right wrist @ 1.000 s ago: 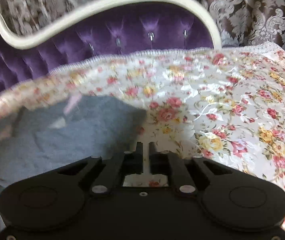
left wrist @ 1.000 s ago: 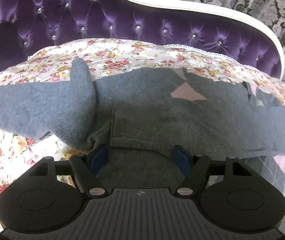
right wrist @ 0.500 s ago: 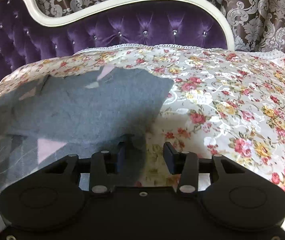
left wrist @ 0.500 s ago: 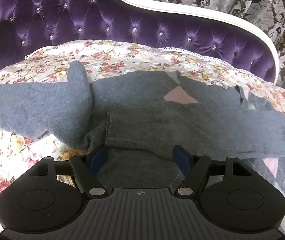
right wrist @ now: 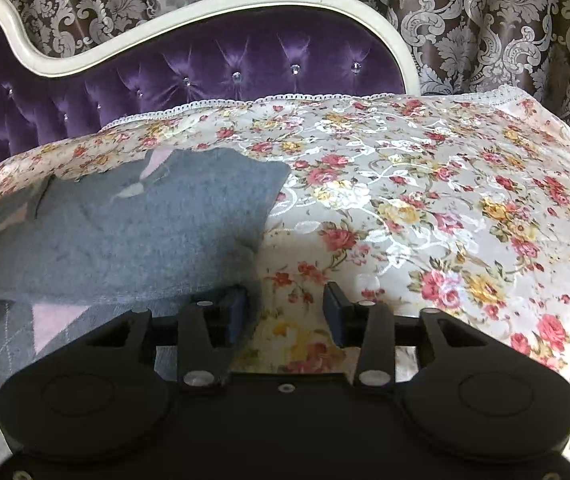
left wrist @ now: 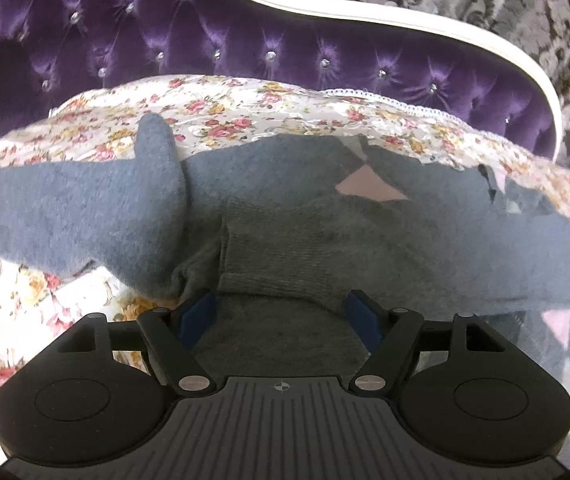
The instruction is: Fold small clothes
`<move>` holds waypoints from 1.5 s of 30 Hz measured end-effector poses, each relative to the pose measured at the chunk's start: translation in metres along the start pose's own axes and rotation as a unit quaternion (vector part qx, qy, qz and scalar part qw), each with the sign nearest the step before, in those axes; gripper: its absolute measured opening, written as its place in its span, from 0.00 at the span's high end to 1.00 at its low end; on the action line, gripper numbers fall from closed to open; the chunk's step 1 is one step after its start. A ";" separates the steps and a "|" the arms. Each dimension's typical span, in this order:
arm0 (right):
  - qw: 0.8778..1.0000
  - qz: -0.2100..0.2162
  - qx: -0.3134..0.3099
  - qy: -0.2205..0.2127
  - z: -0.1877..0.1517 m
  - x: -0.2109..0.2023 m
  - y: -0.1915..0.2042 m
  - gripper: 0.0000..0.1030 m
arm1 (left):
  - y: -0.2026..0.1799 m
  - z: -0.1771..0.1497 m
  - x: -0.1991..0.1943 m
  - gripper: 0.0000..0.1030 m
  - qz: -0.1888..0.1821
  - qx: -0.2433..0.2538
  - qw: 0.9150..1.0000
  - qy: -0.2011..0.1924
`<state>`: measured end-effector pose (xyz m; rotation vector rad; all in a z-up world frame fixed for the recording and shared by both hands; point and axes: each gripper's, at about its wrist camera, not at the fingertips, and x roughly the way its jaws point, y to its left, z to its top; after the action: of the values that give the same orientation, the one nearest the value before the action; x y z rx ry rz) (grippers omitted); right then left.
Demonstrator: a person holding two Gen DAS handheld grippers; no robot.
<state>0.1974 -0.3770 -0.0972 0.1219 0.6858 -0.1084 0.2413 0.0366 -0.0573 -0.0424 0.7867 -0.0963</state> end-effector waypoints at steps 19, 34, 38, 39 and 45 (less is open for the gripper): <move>0.994 0.092 0.037 -0.038 -0.024 -0.073 0.054 0.17 | 0.002 -0.009 -0.016 0.14 -0.024 0.055 0.998 0.000; 0.990 0.134 -0.014 -0.032 -0.062 -0.061 0.176 0.13 | 0.124 0.010 -0.060 0.14 0.039 -0.054 0.996 -0.056; 0.992 0.119 -0.030 -0.025 -0.071 -0.056 0.196 0.11 | 0.150 0.013 -0.061 0.14 0.056 -0.080 0.994 -0.056; 0.993 0.113 -0.037 -0.026 -0.072 -0.055 0.198 0.10 | 0.158 0.012 -0.062 0.14 0.061 -0.085 0.993 -0.057; 0.995 0.090 -0.027 -0.017 -0.082 -0.044 0.198 0.03 | 0.192 0.012 -0.056 0.14 0.090 -0.118 0.987 -0.061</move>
<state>0.1396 -0.1672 -0.1169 0.1285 0.6397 0.0811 0.2243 0.2331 -0.0239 -0.1997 0.6730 0.1711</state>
